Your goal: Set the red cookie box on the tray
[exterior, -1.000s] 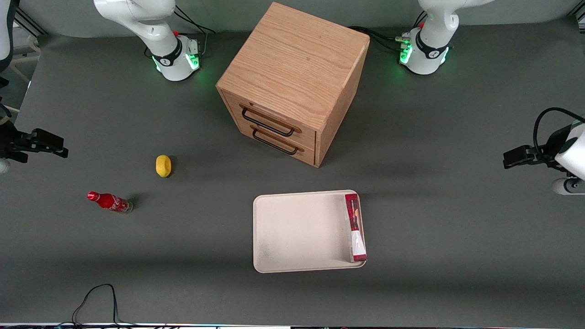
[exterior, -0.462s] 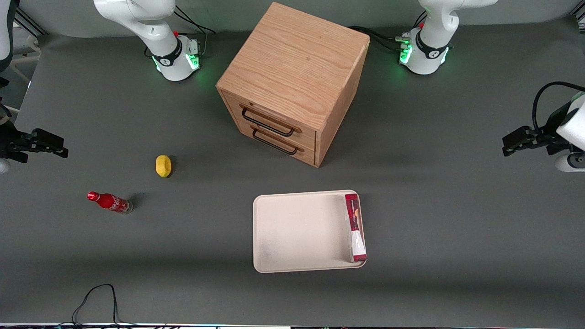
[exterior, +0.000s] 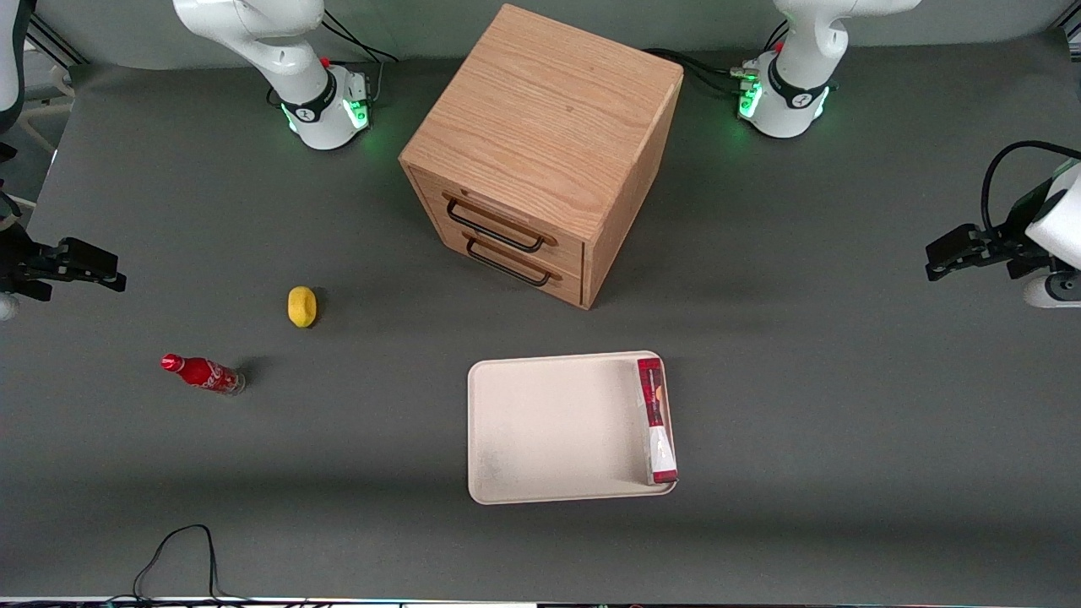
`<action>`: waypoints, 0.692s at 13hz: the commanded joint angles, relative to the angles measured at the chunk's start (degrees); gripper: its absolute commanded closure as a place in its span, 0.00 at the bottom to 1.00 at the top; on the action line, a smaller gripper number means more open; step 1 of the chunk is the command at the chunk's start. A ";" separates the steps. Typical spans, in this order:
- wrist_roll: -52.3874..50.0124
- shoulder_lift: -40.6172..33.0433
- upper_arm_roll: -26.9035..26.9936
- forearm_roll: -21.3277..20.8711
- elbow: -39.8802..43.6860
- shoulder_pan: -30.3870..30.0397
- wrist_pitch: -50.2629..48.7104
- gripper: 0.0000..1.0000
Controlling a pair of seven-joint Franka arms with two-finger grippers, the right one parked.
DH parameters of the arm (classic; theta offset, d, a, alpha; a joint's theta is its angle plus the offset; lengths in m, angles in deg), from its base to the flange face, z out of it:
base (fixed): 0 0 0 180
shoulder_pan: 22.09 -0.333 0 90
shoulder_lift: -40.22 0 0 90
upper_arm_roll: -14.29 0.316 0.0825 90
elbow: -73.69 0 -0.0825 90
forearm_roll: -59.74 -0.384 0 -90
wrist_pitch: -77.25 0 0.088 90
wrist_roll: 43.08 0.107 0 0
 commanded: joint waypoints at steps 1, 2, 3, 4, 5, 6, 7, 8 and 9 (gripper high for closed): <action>0.01 -0.86 0.74 2.05 -0.36 0.55 -1.03 0.00; 0.01 -0.86 0.74 2.75 -0.36 0.46 -1.03 0.00; 0.01 -0.77 0.74 3.46 -0.36 0.55 -0.95 0.00; 0.01 -0.85 0.74 3.46 -0.36 0.55 -1.03 0.00; -0.07 -0.86 0.74 3.46 -0.36 0.63 -1.03 0.00; -0.16 -0.86 0.74 3.29 -0.27 0.64 -1.21 0.00; -0.07 -0.86 0.74 3.11 -0.27 0.55 -1.38 0.00; 0.01 -0.86 0.74 2.94 -0.36 0.55 -1.73 0.00; -0.07 -0.86 0.65 2.68 -0.36 0.46 -2.17 0.00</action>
